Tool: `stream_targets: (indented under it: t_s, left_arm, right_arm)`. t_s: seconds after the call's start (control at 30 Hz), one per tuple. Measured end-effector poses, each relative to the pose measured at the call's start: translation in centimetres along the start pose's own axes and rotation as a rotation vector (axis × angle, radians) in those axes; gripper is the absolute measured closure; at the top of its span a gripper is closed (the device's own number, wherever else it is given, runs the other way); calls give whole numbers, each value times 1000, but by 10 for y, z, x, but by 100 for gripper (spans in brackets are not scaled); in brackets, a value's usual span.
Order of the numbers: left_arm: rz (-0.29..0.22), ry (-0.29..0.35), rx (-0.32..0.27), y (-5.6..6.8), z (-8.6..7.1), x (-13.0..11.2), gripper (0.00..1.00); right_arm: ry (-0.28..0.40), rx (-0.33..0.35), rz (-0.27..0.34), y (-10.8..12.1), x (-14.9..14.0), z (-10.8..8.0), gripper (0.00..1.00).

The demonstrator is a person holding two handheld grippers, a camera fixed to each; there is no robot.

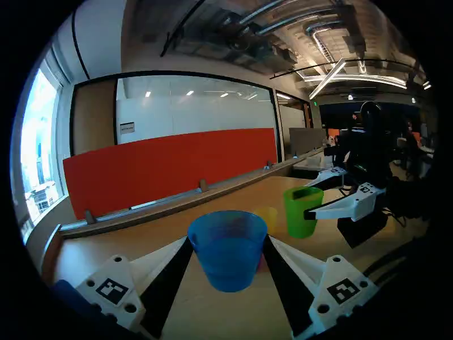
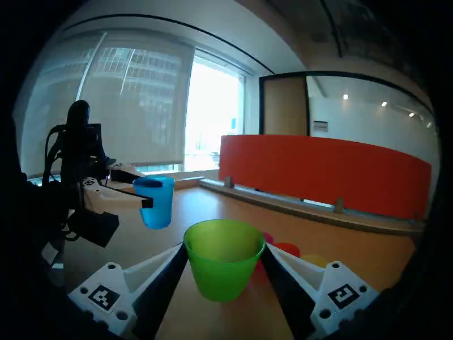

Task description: Pour water

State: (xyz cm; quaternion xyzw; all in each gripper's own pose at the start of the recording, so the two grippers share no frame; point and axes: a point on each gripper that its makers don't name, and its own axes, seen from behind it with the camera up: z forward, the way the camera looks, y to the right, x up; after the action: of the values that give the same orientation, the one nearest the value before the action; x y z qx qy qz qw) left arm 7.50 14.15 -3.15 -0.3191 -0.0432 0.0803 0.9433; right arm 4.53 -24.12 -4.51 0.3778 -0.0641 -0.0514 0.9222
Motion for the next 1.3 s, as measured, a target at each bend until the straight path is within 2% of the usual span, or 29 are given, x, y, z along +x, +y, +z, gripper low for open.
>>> stream_targets:
  t_s: [0.4,0.57,0.9,1.3]
  left_arm:
    - [76,11,-8,3,3,7,15]
    - [140,13,-8,6,5,11,15]
    - [251,21,-31,21,12,18,15]
    - [372,18,-30,25,14,23,15]
  right_arm:
    - [-43,73,17,-27,-16,10,8]
    - [-53,97,26,-37,-21,13,8]
    - [-65,135,39,-54,-30,18,8]
    - [-70,166,24,-67,-30,20,8]
